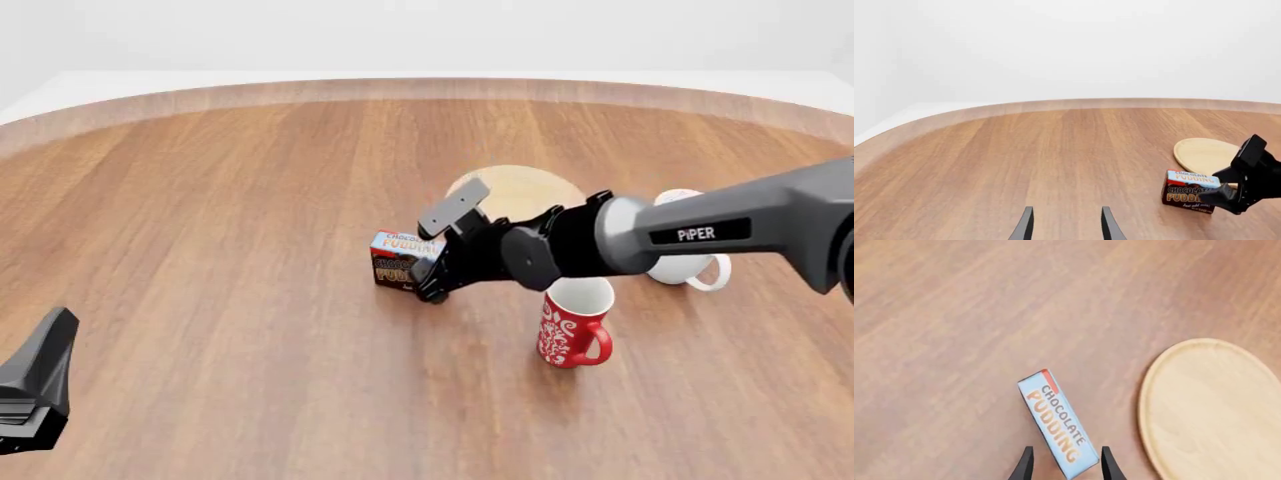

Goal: Put the chocolate pudding to the left of the plate.

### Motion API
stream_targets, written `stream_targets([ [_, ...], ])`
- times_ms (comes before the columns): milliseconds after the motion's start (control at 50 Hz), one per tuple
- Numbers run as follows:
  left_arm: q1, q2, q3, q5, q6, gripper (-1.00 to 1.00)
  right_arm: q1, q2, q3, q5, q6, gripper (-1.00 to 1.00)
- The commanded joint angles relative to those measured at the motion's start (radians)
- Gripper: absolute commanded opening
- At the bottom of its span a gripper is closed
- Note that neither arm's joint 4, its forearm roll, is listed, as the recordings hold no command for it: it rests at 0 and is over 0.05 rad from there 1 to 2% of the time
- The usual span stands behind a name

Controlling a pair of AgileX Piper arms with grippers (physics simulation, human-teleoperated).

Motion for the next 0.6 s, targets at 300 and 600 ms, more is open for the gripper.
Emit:
stream_targets([
  [300, 0.0, 0.0, 0.0, 0.0, 0.0, 1.0, 0.004, 0.008, 0.013, -0.017, 0.006, 1.0],
  [600, 0.0, 0.0, 0.0, 0.0, 0.0, 1.0, 0.034, -0.024, 0.074, -0.055, 0.026, -1.0],
])
